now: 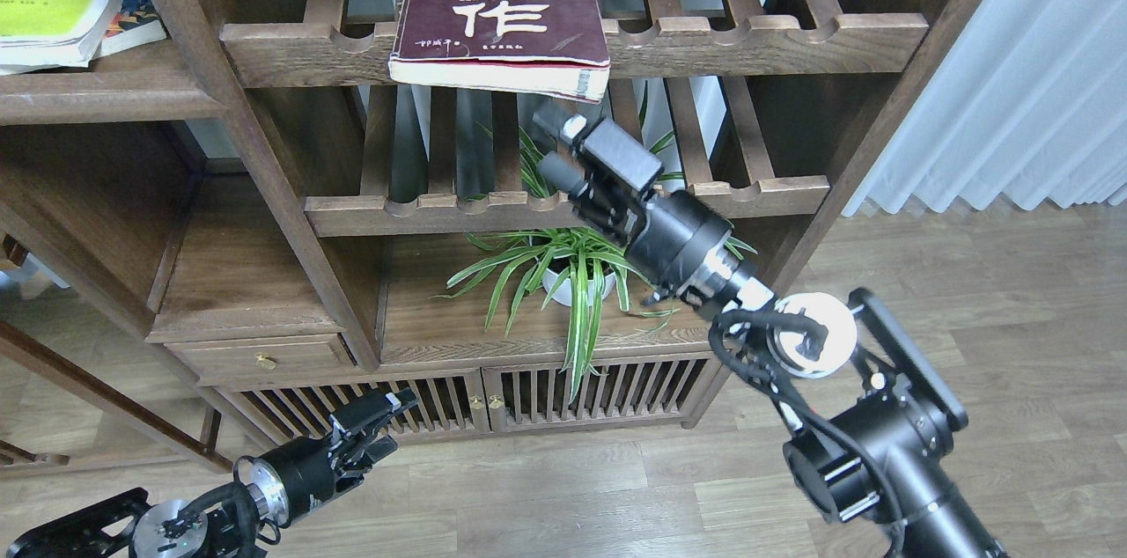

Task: Organize books on shelf
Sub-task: 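Raise the right gripper up to the dark red book on the top shelf, then grasp the dark red book's edge with the right gripper and tip it out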

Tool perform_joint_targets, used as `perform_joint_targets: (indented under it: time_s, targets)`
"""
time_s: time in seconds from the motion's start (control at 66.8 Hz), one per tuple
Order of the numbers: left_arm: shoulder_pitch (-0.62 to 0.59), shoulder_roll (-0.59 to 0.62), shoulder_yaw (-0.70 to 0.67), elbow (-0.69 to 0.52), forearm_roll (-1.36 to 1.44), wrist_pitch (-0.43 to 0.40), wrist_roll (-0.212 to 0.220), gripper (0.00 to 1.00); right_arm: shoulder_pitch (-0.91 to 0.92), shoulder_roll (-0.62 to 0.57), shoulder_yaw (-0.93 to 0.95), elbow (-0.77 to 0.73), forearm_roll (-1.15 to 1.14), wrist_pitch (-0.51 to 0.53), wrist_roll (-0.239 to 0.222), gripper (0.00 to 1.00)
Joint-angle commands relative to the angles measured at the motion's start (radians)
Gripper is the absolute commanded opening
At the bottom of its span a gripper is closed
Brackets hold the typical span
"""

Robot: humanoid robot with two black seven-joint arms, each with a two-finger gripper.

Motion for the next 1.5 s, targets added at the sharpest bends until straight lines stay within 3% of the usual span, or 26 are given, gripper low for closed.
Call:
perform_joint_targets:
  time_s: [0.0, 0.344, 0.718, 0.883, 1.077, 1.092, 1.182, 1.272, 1.407, 1.482]
  targets:
    - [0.0, 0.0, -0.001, 0.012, -0.001, 0.0, -0.001, 0.99, 0.039, 0.0, 0.002, -0.003, -0.003, -0.041, 0.001, 0.99]
    - [0.011, 0.0, -0.009, 0.037, -0.004, 0.0, -0.004, 0.99, 0.111, 0.0, 0.002, -0.055, -0.057, -0.112, 0.03, 0.98]
    - [0.012, 0.0, -0.007, 0.038, -0.004, 0.0, -0.004, 0.99, 0.22, 0.0, 0.0, -0.086, -0.064, -0.204, 0.03, 0.98]
    - [0.012, 0.001, -0.009, 0.038, -0.004, 0.0, -0.004, 0.99, 0.236, 0.0, -0.001, -0.085, -0.064, -0.206, 0.028, 0.89]
    - [0.014, 0.006, -0.009, 0.038, -0.004, 0.0, -0.004, 0.99, 0.237, 0.0, -0.007, -0.08, -0.06, -0.193, 0.019, 0.69]
    - [0.015, 0.006, -0.009, 0.038, -0.004, 0.0, -0.004, 0.99, 0.237, 0.0, -0.012, -0.078, -0.058, -0.192, 0.016, 0.64]
    - [0.02, 0.008, -0.009, 0.04, -0.004, 0.0, -0.004, 0.99, 0.237, 0.0, -0.012, -0.075, -0.057, -0.176, 0.01, 0.53]
    - [0.025, 0.008, -0.009, 0.04, -0.004, 0.0, -0.004, 0.99, 0.234, 0.0, -0.013, -0.075, -0.057, -0.126, -0.013, 0.38]
    - [0.032, 0.009, -0.009, 0.052, -0.004, 0.0, -0.005, 0.99, 0.219, 0.0, -0.01, -0.08, -0.058, 0.017, -0.065, 0.06]
    - [0.032, 0.009, -0.01, 0.058, -0.006, 0.0, -0.005, 0.99, 0.213, 0.0, -0.012, -0.085, -0.058, 0.054, -0.084, 0.03]
